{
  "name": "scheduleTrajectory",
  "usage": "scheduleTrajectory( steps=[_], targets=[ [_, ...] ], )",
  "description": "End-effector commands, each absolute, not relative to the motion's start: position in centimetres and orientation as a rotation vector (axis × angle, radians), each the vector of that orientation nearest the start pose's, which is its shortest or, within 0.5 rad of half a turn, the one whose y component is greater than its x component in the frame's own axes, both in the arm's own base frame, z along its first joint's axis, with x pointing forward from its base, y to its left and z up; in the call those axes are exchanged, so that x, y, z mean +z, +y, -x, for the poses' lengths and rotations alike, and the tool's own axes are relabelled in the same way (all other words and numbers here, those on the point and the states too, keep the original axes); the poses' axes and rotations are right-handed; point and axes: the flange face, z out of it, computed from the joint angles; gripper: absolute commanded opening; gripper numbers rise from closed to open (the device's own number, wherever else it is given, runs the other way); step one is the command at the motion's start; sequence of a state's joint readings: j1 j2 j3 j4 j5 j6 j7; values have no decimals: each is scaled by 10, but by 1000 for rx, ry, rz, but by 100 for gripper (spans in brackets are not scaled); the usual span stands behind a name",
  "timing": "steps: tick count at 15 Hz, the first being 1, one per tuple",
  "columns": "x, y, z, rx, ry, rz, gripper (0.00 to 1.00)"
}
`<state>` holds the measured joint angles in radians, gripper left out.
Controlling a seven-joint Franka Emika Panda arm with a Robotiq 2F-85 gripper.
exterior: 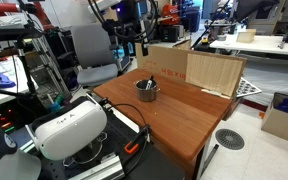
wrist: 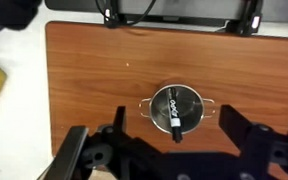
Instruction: Remove the marker from the silver cup
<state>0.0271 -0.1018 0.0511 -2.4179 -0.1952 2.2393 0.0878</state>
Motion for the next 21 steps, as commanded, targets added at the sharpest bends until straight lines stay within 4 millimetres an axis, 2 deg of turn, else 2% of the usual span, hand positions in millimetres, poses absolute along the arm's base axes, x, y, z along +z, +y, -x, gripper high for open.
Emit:
scheduleTrajectory(
  steps=[1, 8, 16, 21],
  targets=[
    [330, 27, -495, 161, -181, 3310, 100],
    [285, 43, -531, 294, -217, 3334, 100],
    [246, 49, -560, 449, -230, 3333, 100],
    [222, 53, -573, 457, -229, 3340, 100]
  ],
)
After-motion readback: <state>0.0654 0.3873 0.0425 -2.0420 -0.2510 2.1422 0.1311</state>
